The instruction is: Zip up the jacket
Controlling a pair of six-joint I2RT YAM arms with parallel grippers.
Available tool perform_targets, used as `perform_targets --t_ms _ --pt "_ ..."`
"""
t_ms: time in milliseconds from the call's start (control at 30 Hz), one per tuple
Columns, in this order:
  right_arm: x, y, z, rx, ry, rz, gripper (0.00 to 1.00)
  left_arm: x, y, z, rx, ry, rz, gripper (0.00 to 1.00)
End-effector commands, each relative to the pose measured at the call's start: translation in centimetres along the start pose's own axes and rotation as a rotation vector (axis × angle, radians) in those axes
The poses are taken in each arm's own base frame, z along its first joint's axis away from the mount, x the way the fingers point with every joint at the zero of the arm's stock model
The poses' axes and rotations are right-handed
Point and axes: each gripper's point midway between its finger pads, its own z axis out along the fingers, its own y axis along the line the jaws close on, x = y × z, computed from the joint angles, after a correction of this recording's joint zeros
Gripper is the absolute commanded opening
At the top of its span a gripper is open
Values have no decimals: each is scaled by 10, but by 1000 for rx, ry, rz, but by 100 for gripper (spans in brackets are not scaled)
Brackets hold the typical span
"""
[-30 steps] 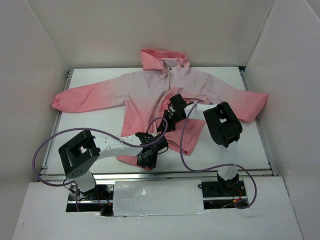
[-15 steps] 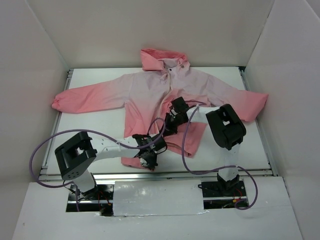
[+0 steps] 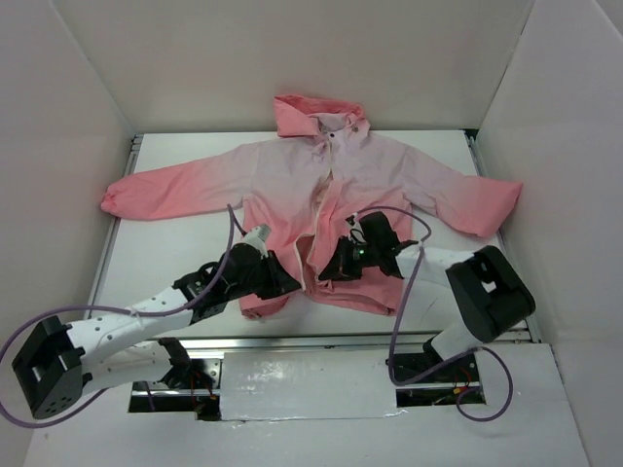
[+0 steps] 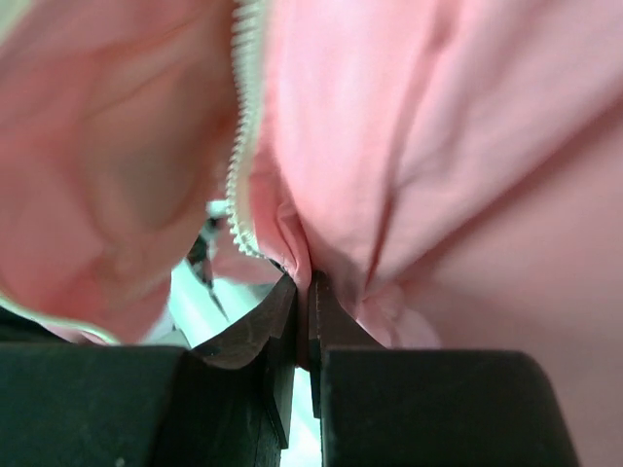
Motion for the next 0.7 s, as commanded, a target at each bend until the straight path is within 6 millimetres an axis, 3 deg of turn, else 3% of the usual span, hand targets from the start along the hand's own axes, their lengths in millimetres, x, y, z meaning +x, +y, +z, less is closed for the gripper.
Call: perform_targets --t_ms 0,133,400,500,667 --pt "0 47 -20 -212 -79 -179 0 -32 -51 -16 248 -137 -41 0" --pt "13 61 -40 -268 -143 -229 0 -48 -76 -32 347 -198 -20 0" --pt "38 114 -91 -510 -175 -217 0 -55 -93 -42 437 -236 29 0" --pt "51 119 -100 -582 -152 -220 0 -51 -95 -43 484 -236 28 0" --pt "60 110 -97 -578 -126 -238 0 -46 -103 -44 538 -214 50 0"
